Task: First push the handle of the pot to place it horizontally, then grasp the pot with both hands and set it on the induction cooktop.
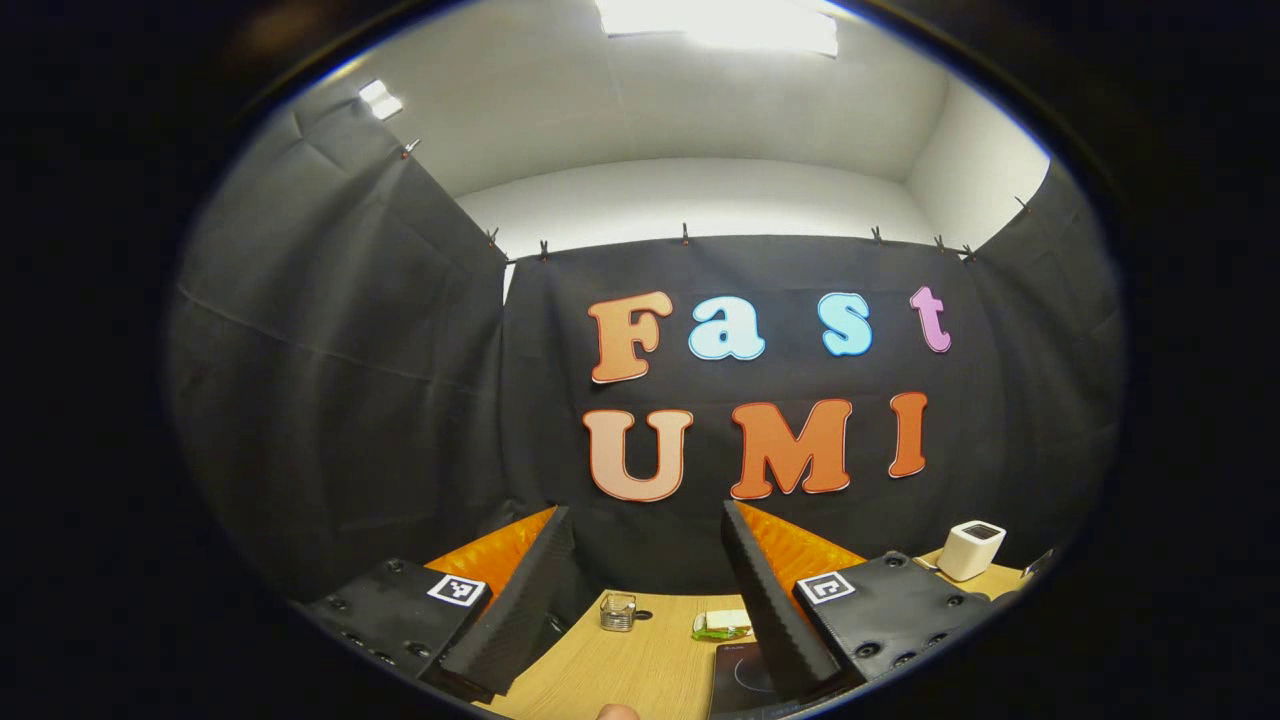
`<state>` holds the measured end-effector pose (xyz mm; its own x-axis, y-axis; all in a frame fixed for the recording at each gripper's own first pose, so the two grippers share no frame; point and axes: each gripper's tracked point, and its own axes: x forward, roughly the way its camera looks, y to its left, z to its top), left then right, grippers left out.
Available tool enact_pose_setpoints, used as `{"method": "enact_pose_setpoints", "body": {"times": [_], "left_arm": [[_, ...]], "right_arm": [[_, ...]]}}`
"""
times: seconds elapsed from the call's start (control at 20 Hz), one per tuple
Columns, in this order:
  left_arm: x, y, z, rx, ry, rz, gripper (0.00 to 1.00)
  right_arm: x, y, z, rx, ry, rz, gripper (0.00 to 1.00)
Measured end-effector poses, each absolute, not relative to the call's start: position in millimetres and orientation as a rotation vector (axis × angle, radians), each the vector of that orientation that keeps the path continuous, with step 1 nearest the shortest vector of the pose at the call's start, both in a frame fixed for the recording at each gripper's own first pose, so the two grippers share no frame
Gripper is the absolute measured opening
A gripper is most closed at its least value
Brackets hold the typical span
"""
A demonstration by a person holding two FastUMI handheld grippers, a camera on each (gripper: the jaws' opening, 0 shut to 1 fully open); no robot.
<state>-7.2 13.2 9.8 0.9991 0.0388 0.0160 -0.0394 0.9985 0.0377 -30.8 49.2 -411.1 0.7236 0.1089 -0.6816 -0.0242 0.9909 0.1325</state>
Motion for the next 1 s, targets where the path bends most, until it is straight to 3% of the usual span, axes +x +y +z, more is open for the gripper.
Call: {"method": "enact_pose_setpoints", "body": {"times": [1.0], "left_arm": [[21, 7, 9, 0.072, -0.013, 0.071, 0.97]], "right_arm": [[26, -45, -403, 0.197, 0.739, -0.103, 0.0]]}}
